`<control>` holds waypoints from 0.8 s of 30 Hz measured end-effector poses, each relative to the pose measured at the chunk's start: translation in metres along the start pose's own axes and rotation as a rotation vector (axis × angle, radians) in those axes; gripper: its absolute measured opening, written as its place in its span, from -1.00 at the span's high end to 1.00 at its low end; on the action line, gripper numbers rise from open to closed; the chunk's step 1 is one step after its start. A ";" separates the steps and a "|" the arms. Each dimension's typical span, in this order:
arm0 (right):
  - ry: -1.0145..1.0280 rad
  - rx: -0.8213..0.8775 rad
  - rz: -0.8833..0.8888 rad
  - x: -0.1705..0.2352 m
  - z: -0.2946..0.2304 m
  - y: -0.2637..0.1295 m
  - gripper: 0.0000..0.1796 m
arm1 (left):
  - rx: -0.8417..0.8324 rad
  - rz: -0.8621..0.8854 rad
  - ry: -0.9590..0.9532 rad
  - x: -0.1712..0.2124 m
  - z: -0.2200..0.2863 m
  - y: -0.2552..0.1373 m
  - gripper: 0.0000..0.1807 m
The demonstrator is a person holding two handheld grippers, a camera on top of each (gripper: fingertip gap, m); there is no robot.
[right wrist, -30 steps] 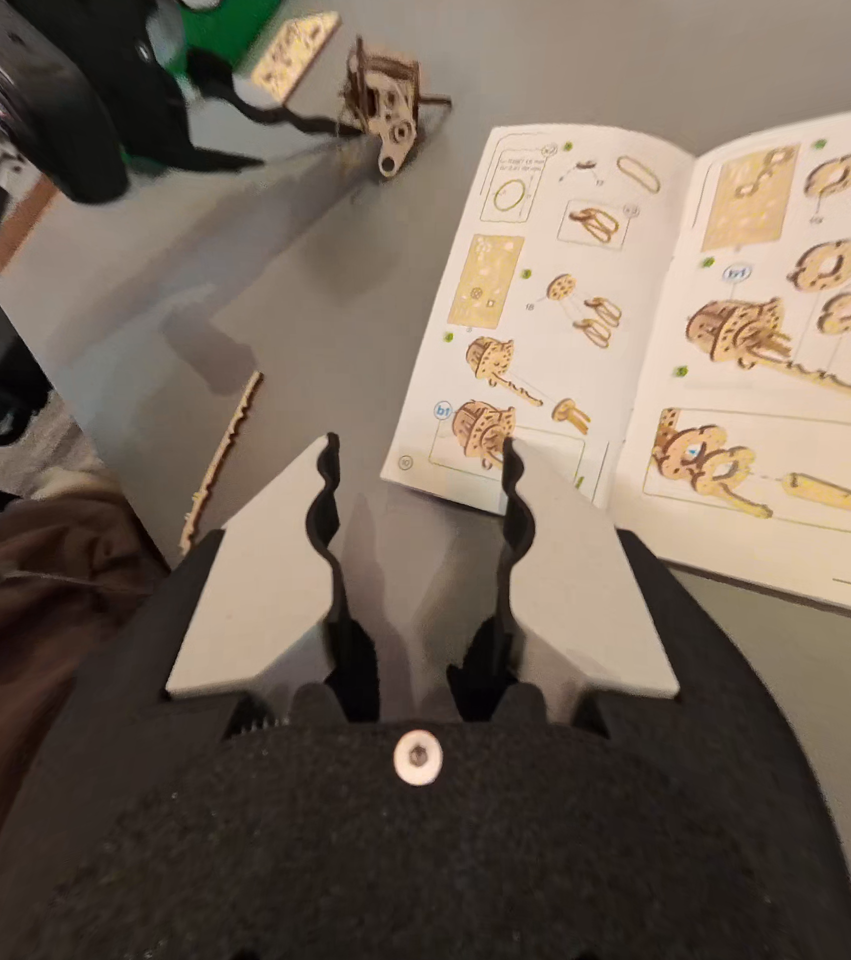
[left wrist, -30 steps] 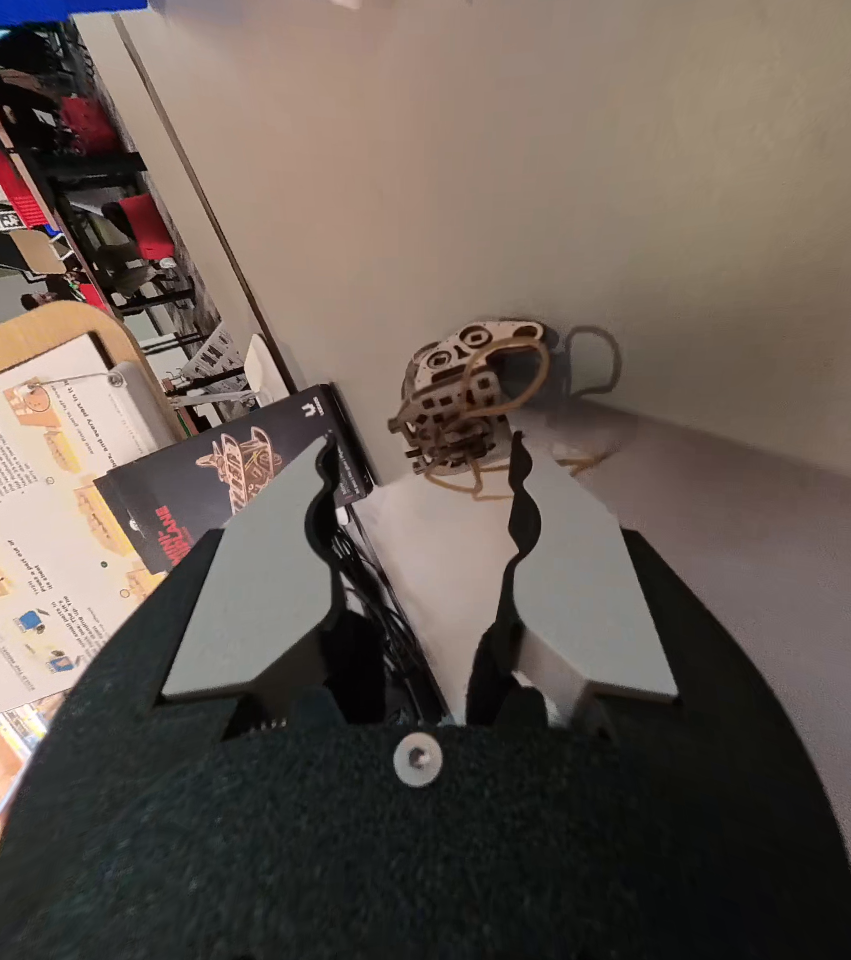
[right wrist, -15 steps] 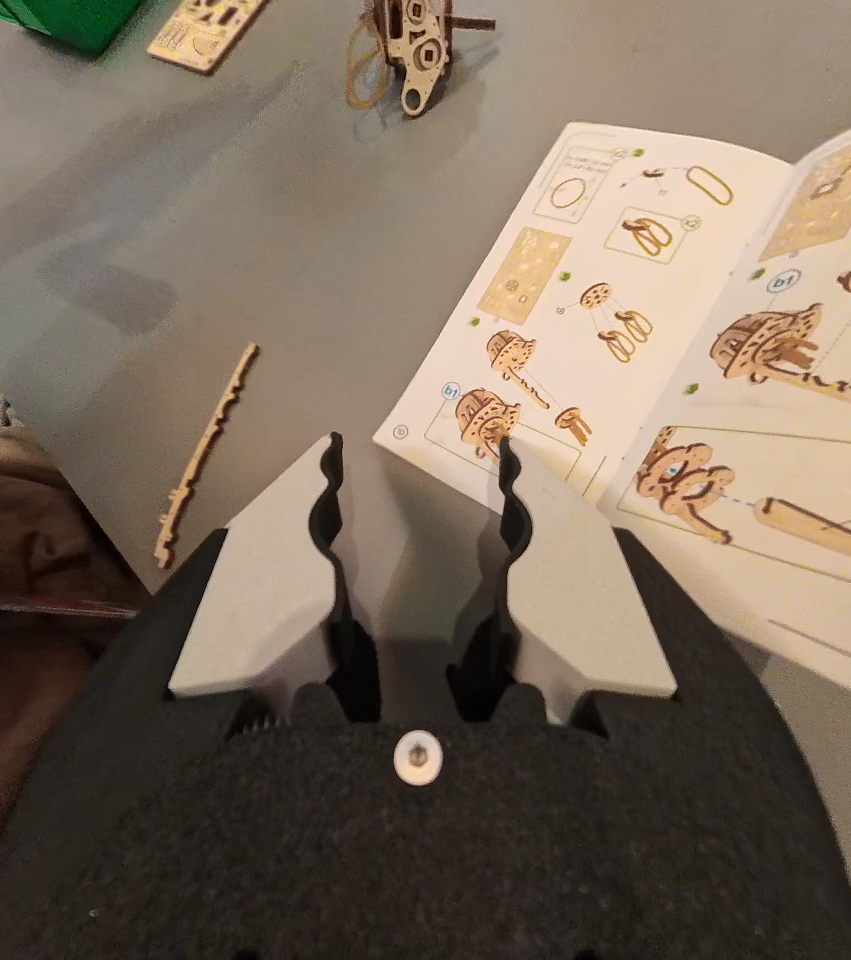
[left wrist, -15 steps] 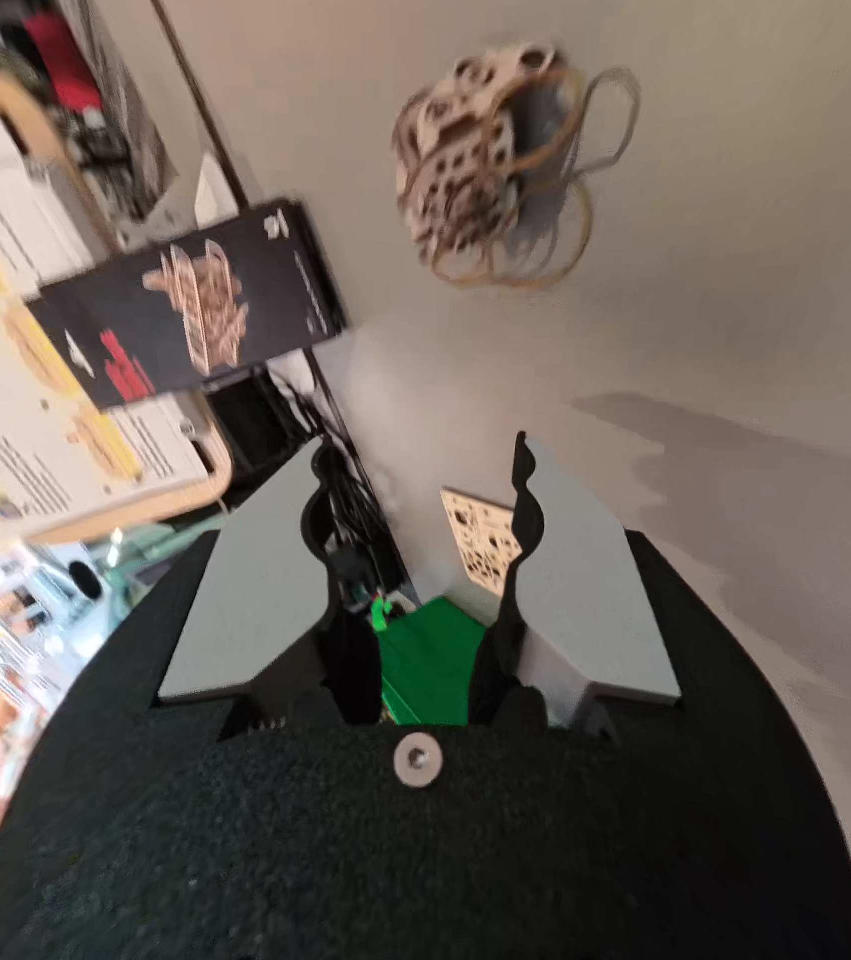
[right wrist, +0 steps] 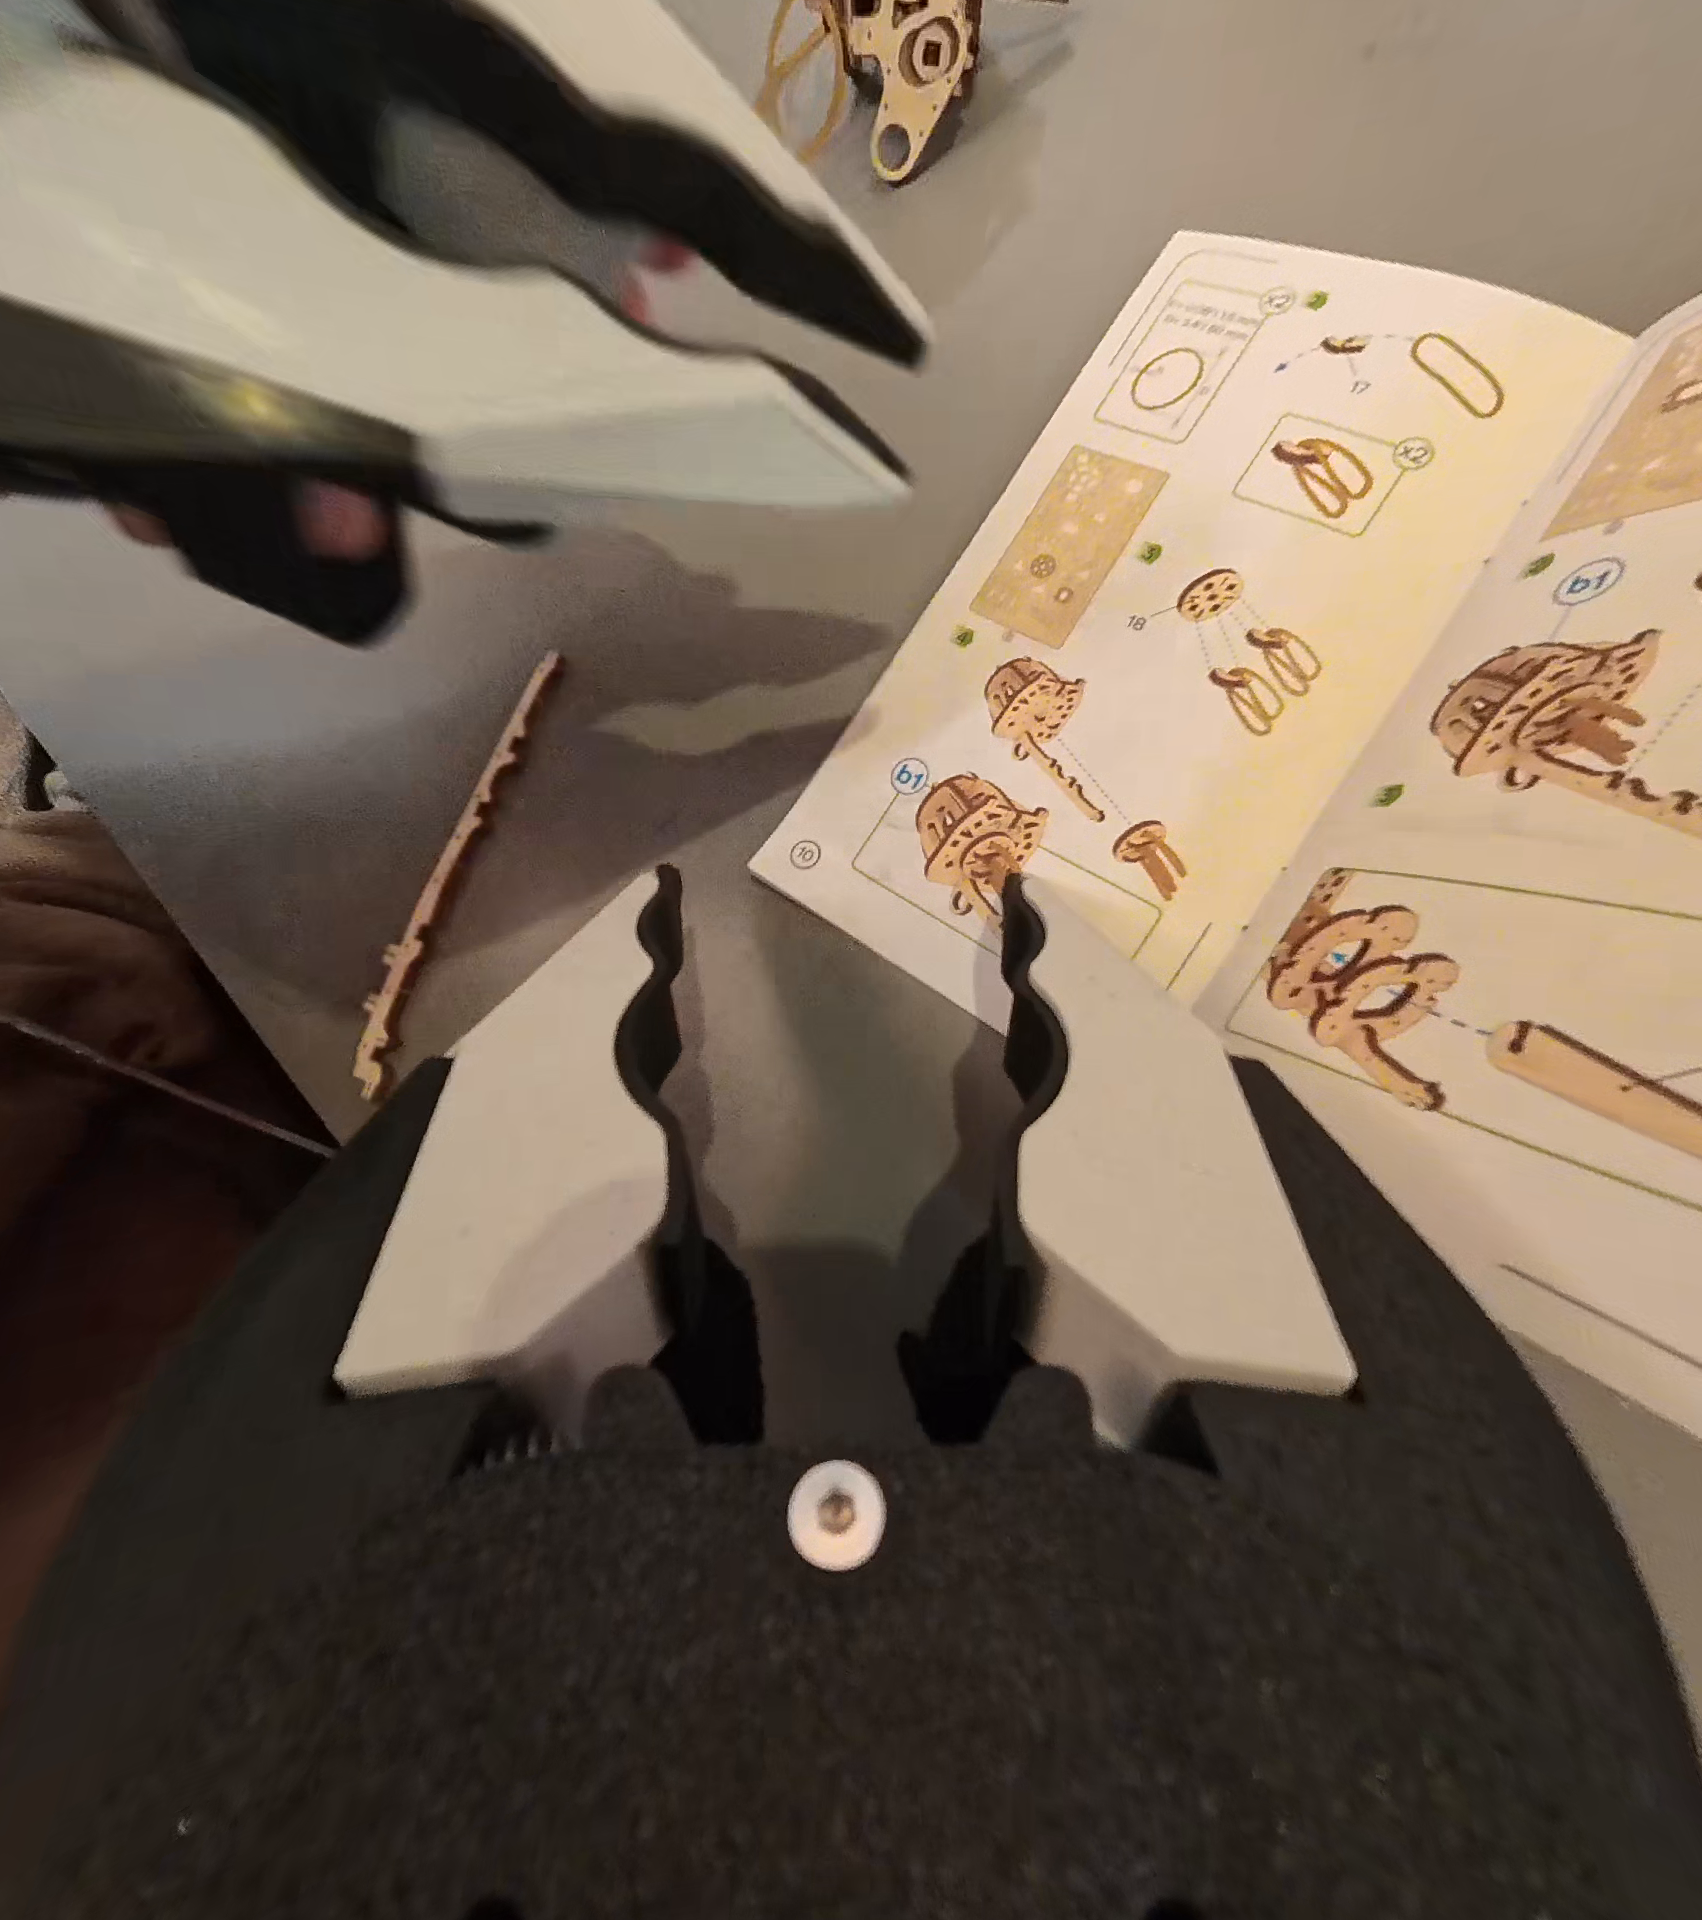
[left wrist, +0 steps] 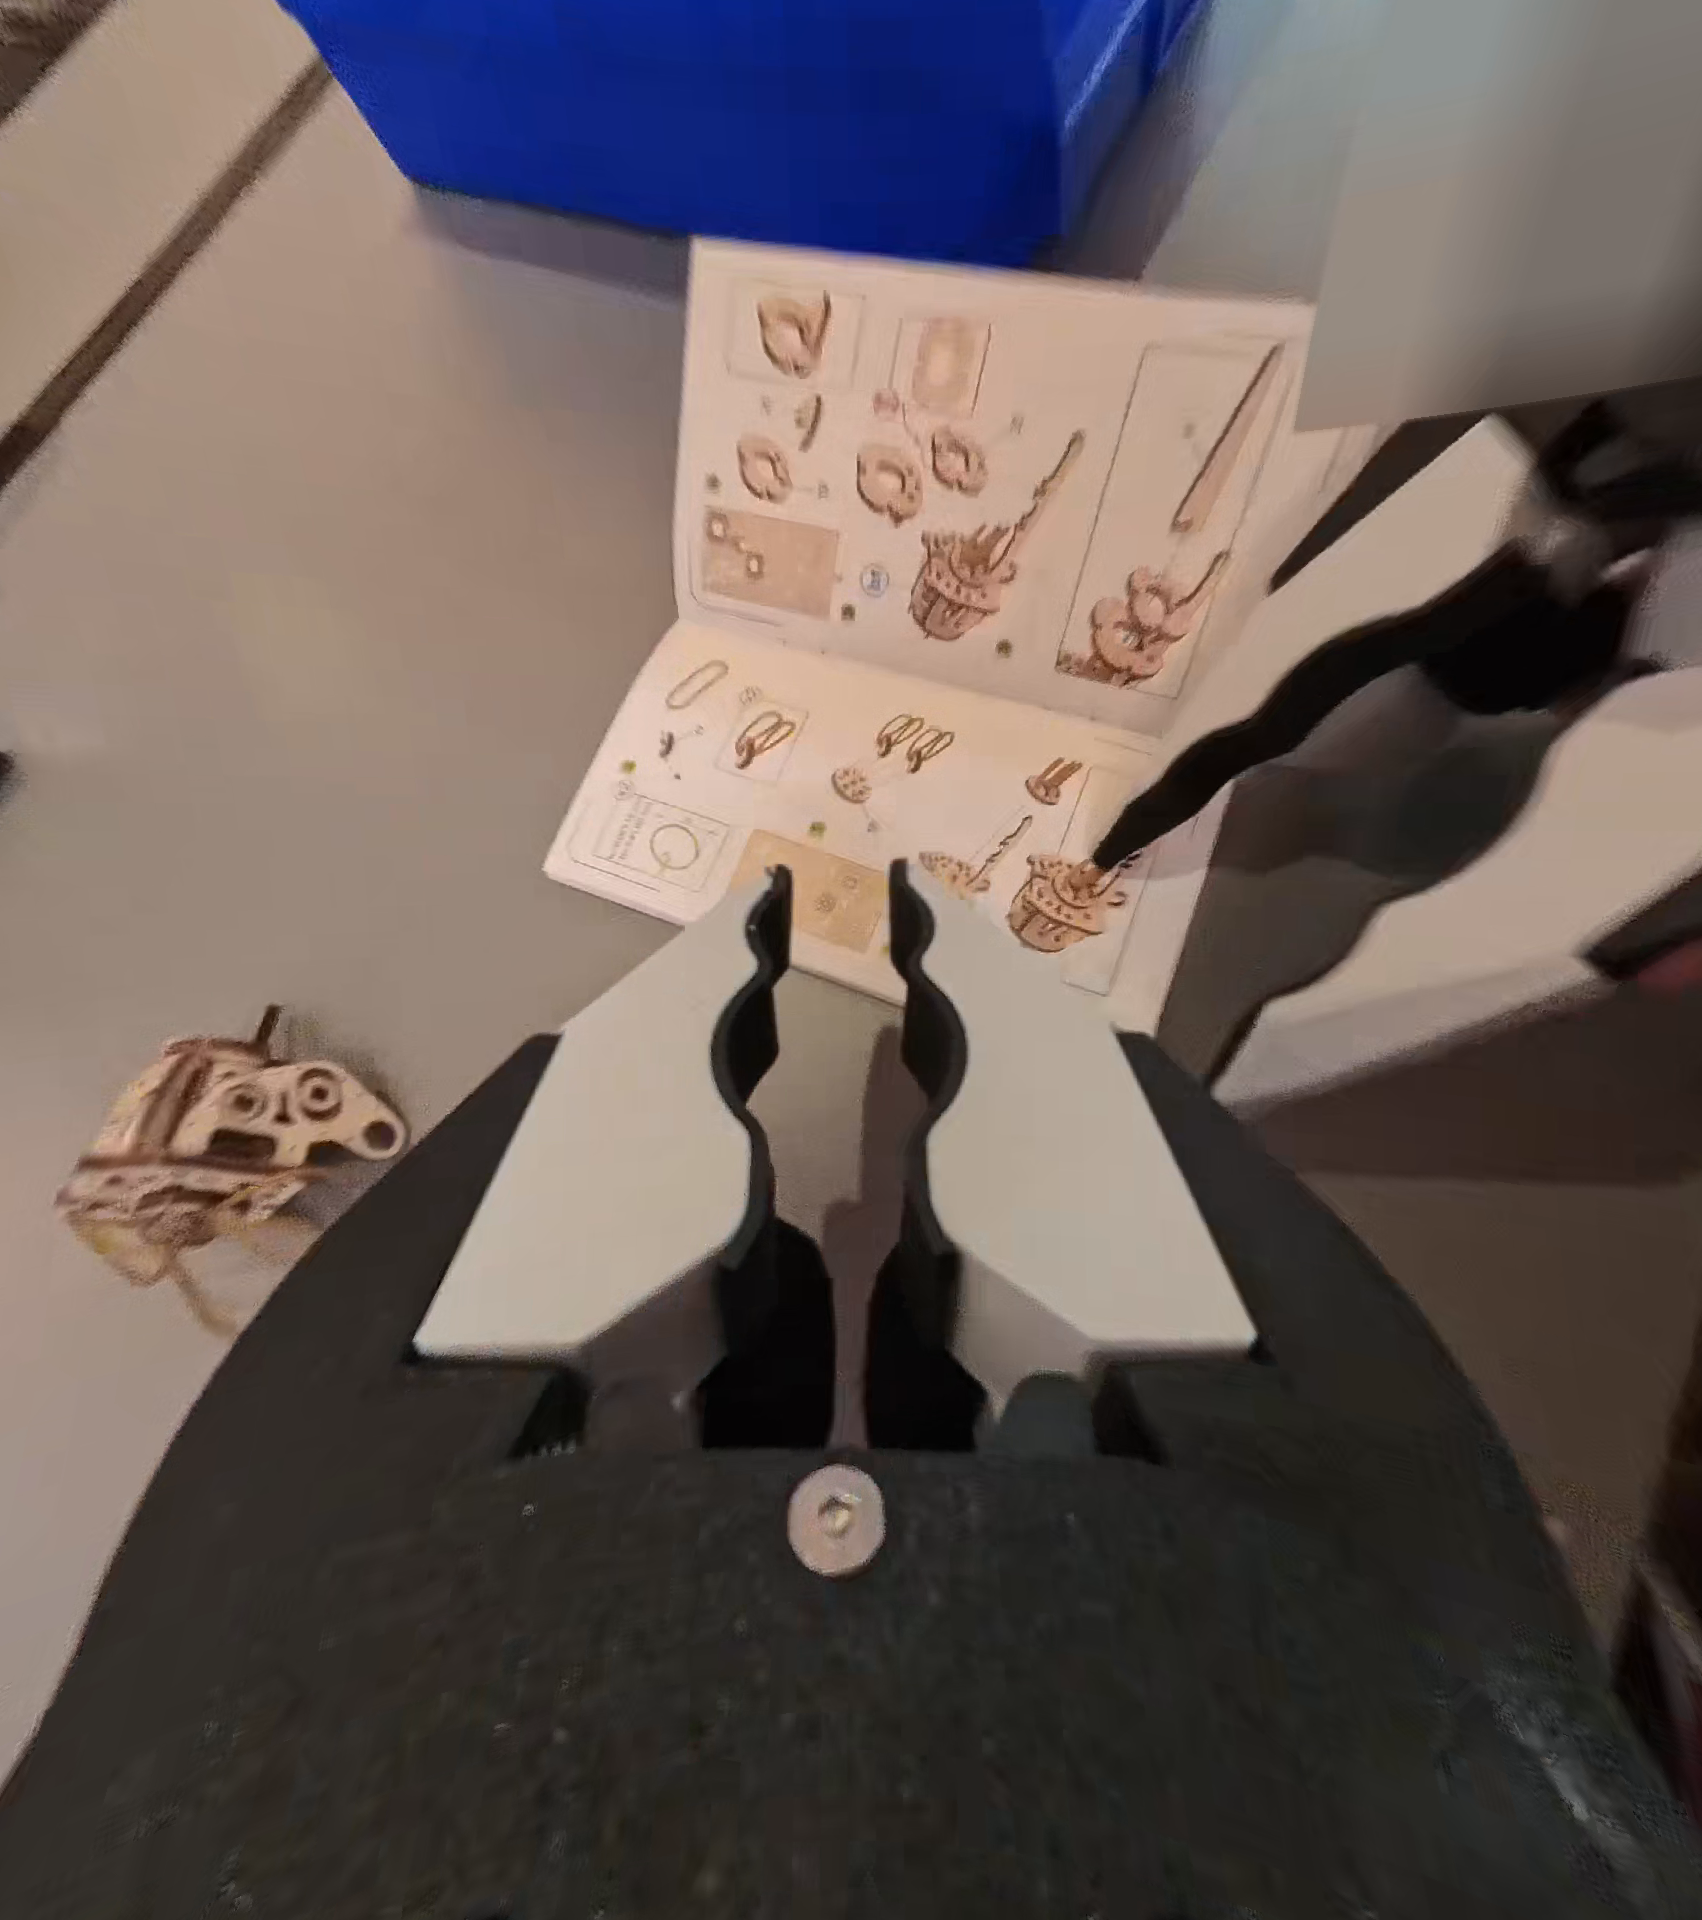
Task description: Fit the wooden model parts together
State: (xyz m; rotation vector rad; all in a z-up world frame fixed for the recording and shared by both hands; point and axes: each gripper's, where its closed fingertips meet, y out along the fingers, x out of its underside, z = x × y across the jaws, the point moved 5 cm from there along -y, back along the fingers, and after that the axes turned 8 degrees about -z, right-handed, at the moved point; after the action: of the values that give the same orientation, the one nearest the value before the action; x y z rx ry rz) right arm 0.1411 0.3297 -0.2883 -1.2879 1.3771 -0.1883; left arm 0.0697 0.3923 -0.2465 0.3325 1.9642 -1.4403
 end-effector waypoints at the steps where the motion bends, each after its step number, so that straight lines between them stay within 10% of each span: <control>1: 0.002 -0.003 0.001 0.001 0.001 -0.001 0.31 | -0.011 -0.028 0.019 0.003 0.000 0.012 0.84; 10: 0.065 -0.102 0.223 -0.017 0.003 -0.040 0.41 | 0.073 -0.064 -0.013 0.013 -0.003 0.021 0.95; 17: 0.024 -0.094 0.277 -0.024 -0.008 -0.042 0.54 | -0.221 -0.097 -0.190 0.047 -0.126 -0.035 0.49; 24: 0.036 -0.117 0.330 -0.030 -0.018 -0.054 0.55 | -0.034 -0.346 -0.175 0.048 -0.169 0.003 0.27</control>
State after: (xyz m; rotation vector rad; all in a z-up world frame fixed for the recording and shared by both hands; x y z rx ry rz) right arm 0.1485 0.3215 -0.2253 -1.1364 1.6286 0.0964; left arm -0.0257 0.5398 -0.2520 -0.1538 1.9646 -1.5852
